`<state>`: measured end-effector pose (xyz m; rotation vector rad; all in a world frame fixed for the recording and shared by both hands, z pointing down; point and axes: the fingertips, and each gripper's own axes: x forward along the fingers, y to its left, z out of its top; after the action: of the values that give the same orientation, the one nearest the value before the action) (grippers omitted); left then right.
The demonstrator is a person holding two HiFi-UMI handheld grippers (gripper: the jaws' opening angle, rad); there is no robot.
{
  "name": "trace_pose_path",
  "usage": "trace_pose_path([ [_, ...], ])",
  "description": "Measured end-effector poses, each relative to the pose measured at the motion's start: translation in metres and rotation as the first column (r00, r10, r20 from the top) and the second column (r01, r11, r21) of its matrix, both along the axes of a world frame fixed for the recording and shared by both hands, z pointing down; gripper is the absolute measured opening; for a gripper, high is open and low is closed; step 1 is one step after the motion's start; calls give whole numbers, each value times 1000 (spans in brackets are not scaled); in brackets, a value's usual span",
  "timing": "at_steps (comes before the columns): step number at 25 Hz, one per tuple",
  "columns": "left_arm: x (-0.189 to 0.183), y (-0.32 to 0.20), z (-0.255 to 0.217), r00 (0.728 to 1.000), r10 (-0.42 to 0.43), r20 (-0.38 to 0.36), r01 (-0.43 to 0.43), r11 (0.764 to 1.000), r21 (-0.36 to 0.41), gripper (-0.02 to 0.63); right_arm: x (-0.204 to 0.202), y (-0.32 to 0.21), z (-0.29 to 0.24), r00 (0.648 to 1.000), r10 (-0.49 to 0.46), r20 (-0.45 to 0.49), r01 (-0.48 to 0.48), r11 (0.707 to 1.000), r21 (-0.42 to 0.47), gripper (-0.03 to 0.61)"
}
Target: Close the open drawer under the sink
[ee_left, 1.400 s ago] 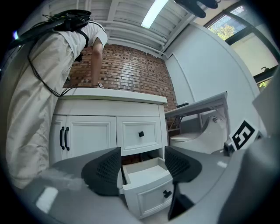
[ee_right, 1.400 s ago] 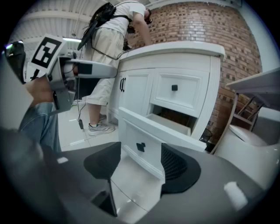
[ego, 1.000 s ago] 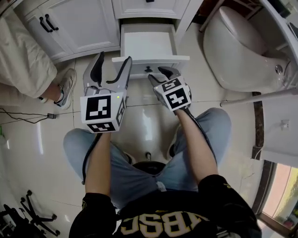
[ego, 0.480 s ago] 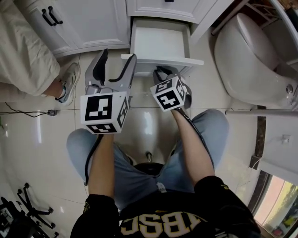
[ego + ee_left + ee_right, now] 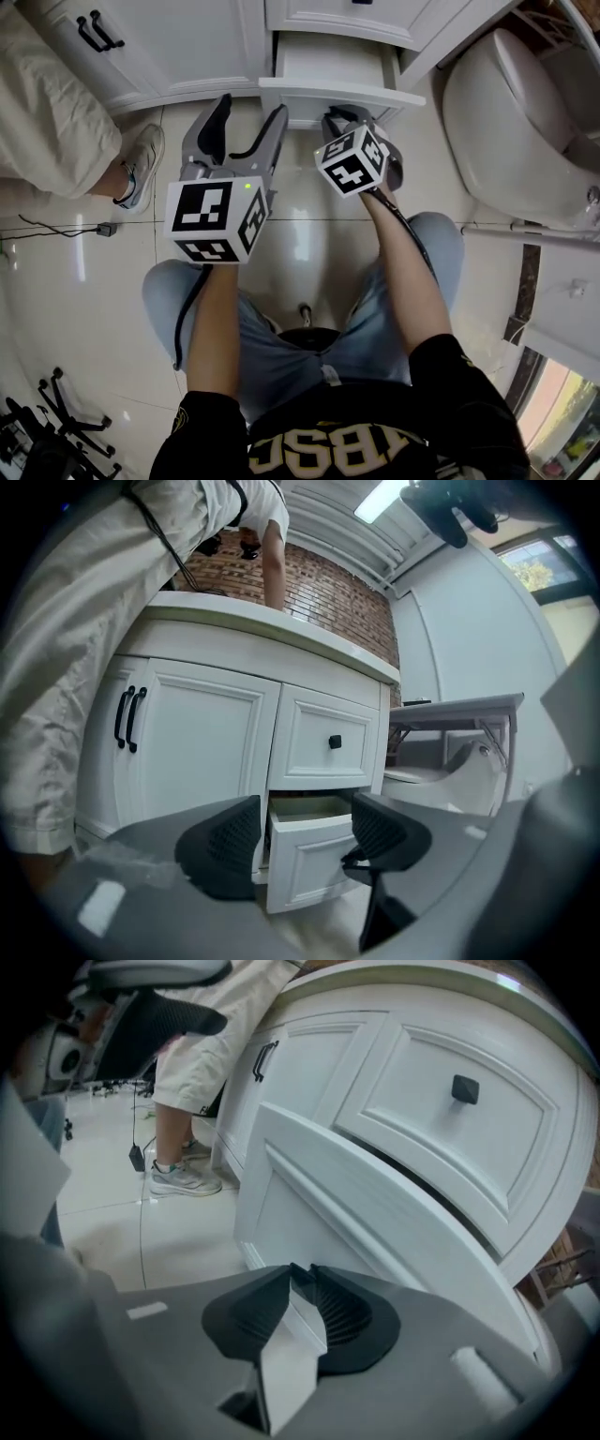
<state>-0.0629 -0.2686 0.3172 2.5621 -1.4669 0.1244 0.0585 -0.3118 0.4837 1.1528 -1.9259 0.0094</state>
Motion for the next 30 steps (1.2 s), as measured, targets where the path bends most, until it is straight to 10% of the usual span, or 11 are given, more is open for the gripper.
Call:
trace_pose_path([
  [5, 2, 2, -5, 1000, 2, 30, -2, 1000, 24, 304, 12, -52, 5, 995, -65, -71, 59, 996, -73, 89],
  [18, 5, -4, 18, 999, 11, 52, -8, 999, -43, 304, 19, -116, -8, 975, -173, 139, 175, 985, 0, 92],
  [30, 13, 6, 16, 995, 36, 93, -33, 999, -32, 304, 16, -115, -3, 995, -74, 67, 76, 997, -33, 98],
])
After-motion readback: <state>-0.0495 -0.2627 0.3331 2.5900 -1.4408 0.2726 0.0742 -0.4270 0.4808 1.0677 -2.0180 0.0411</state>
